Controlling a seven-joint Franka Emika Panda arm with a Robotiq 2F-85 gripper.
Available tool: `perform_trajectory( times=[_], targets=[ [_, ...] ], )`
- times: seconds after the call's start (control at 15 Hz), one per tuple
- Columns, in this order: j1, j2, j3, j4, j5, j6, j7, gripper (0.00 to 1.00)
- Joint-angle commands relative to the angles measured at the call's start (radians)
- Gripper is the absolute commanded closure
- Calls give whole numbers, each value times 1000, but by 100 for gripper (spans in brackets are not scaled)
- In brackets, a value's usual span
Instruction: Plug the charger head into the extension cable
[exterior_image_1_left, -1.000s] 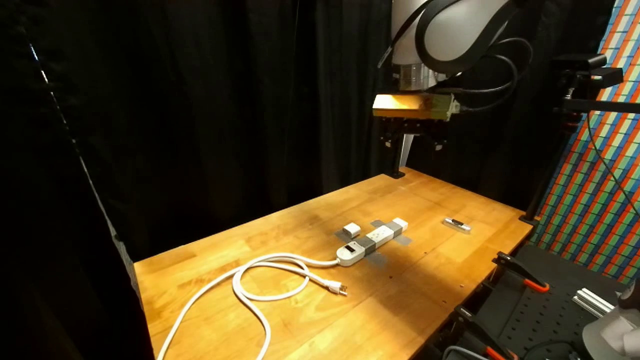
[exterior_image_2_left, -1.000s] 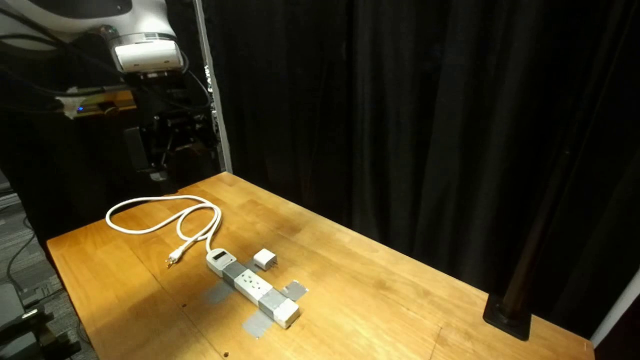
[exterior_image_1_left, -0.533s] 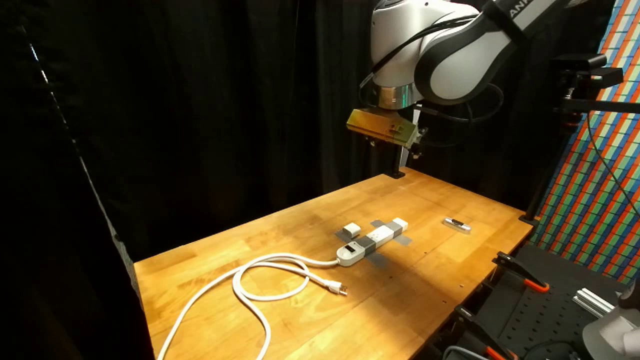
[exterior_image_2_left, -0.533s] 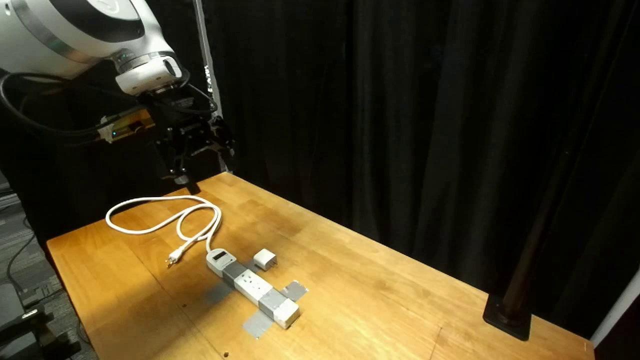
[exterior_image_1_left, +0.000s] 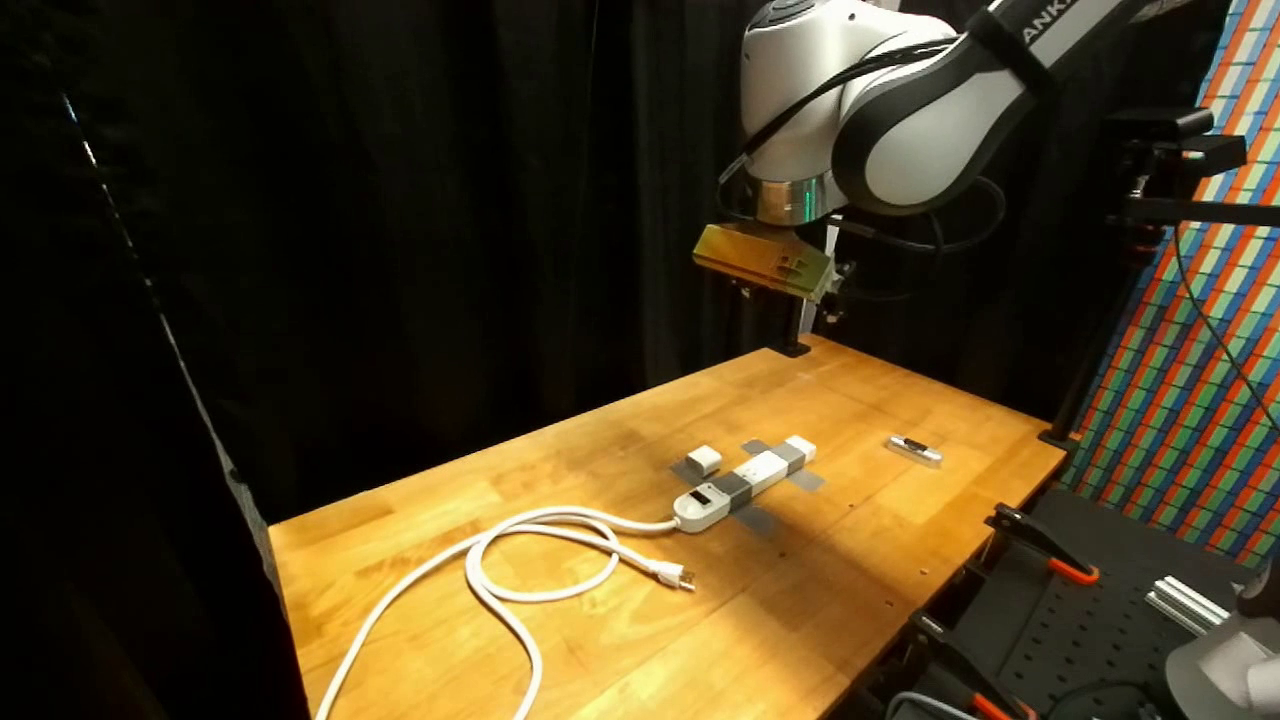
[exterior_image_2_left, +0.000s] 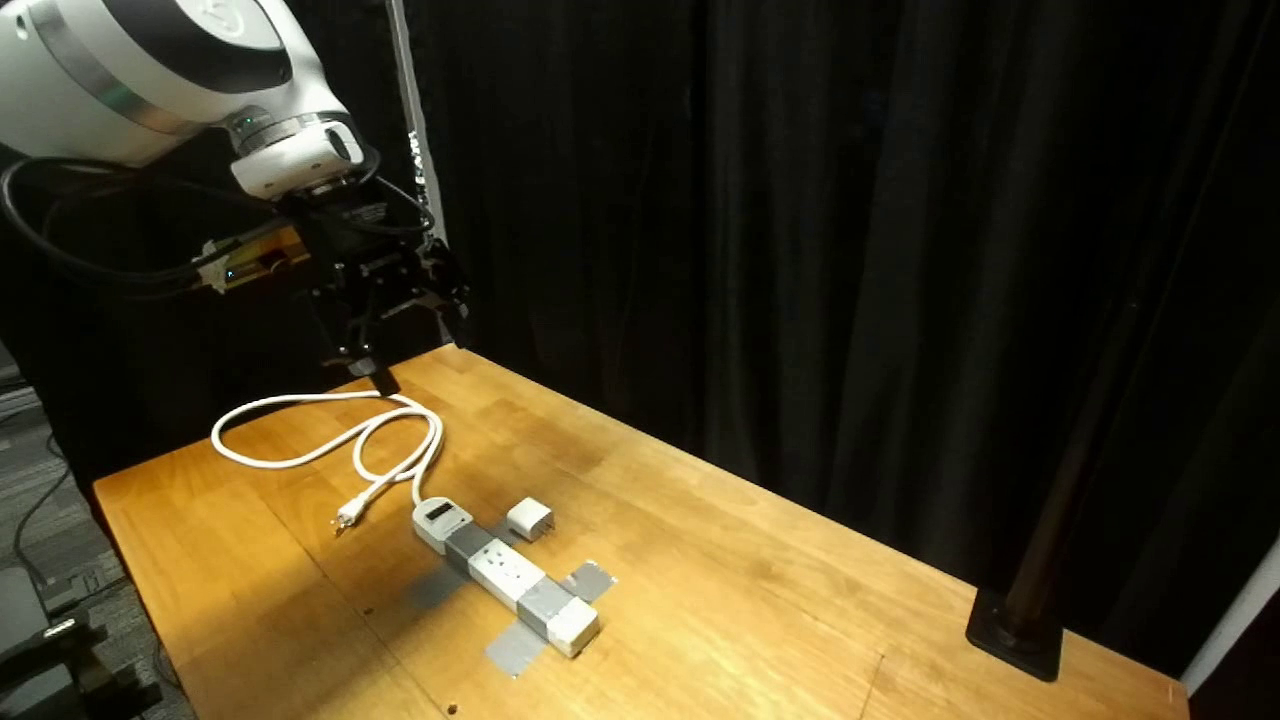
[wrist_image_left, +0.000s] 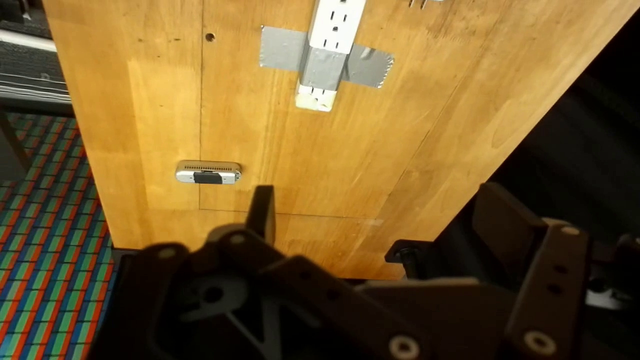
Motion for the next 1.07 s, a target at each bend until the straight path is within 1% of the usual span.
perform_trajectory(
  times=[0.0, 0.07, 0.13, 0.2, 0.27, 0.33, 0.4, 0.6, 0.8, 1.0],
  targets=[
    [190, 24, -175, 44, -29, -99, 81, 0],
    [235, 62, -206, 89, -28, -179, 109, 0],
    [275, 128, -228, 152, -43, -278, 132, 0],
    [315, 182, -253, 212, -32, -352, 126, 0],
    [356, 237, -276, 279, -16, -414, 109, 0],
    [391, 281, -300, 328, -11, -443, 85, 0],
    [422, 329, -325, 383, -13, -447, 86, 0],
    [500, 469, -406, 534, -38, -384, 126, 0],
    [578, 592, -495, 646, -101, -333, 254, 0],
    [642, 686, -559, 707, -172, -312, 375, 0]
  ],
)
